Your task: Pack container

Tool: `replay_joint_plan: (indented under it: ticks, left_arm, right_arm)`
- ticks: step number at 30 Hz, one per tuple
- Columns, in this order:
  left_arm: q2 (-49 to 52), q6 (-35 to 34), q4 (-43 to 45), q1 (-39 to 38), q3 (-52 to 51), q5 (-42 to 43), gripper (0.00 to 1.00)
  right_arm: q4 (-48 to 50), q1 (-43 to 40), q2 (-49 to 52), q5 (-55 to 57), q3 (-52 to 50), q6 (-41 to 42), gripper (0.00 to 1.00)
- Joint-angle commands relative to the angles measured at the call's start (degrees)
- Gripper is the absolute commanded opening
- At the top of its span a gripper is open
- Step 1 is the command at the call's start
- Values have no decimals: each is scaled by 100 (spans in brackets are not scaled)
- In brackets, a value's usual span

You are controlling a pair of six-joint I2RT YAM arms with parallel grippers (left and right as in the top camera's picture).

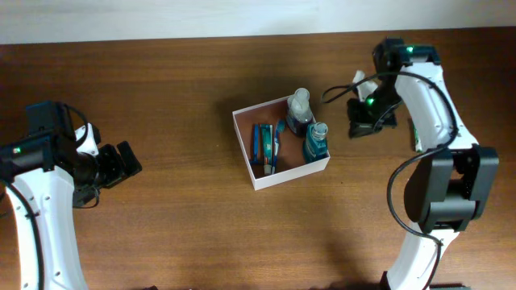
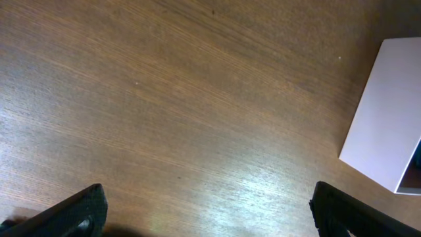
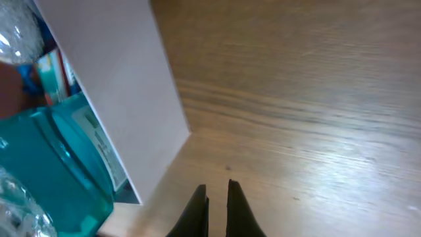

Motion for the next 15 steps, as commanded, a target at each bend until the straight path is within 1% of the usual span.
replay_joint_plan:
  ticks: [1, 8, 12, 15]
  left_arm:
    - [-72, 52, 0, 28, 9, 55, 99]
    - [-72, 52, 0, 28, 9, 57, 99]
    - [-72, 52, 0, 28, 9, 55, 99]
    - [-72, 52, 0, 28, 9, 55, 99]
  right_arm:
    - [216, 26, -31, -811, -382, -15, 4]
    - [402, 26, -31, -1335, -780, -15, 4]
    - [415, 26, -31, -2048, -874, -295, 4]
    - [420, 26, -31, -2146, -874, -293, 4]
